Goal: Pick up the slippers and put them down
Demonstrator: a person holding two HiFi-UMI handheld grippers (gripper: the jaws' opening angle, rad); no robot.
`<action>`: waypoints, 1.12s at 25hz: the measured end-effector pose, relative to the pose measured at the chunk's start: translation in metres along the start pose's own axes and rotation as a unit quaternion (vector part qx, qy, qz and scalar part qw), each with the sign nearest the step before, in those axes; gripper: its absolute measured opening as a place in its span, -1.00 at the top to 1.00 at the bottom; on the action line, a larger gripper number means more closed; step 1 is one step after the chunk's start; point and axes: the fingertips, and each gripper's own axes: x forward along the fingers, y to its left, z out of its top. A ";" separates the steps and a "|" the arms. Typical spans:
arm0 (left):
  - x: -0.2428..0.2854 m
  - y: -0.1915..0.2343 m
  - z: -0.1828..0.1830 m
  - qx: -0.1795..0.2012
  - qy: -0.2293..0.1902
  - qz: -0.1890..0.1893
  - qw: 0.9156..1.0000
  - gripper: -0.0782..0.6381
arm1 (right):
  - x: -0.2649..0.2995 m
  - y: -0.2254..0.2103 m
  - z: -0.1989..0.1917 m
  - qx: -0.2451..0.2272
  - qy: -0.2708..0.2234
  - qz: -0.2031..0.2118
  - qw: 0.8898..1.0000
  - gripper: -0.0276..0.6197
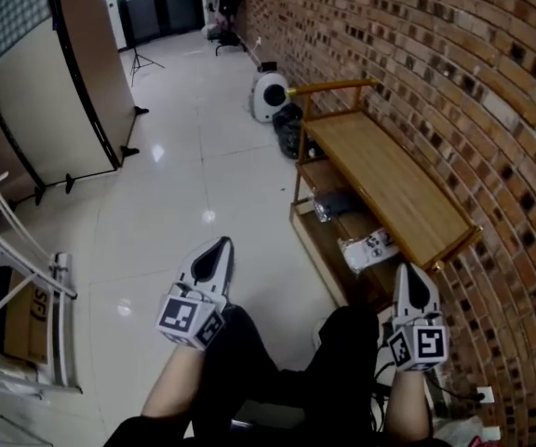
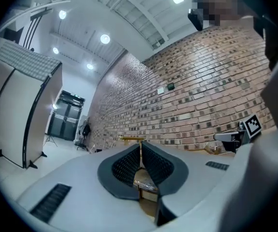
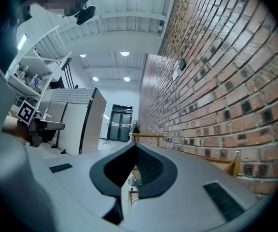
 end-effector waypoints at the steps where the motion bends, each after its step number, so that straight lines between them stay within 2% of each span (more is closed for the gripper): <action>1: 0.005 -0.007 0.001 -0.001 -0.002 -0.009 1.000 0.73 | -0.008 -0.005 0.001 -0.002 0.000 -0.010 1.000 0.89; 12: 0.053 -0.084 0.000 -0.024 0.001 -0.094 0.995 0.73 | -0.073 -0.065 0.008 -0.011 -0.004 -0.094 0.996 0.89; 18: 0.072 -0.135 -0.008 -0.025 0.026 -0.162 0.986 0.73 | -0.092 -0.086 0.005 -0.007 -0.003 -0.118 0.993 0.89; 22: 0.077 -0.148 -0.015 -0.019 0.033 -0.179 0.983 0.73 | -0.100 -0.091 -0.002 -0.002 0.001 -0.127 0.992 0.89; 28: 0.074 -0.151 -0.028 -0.022 0.052 -0.180 0.982 0.73 | -0.101 -0.093 -0.016 0.002 0.016 -0.128 0.992 0.89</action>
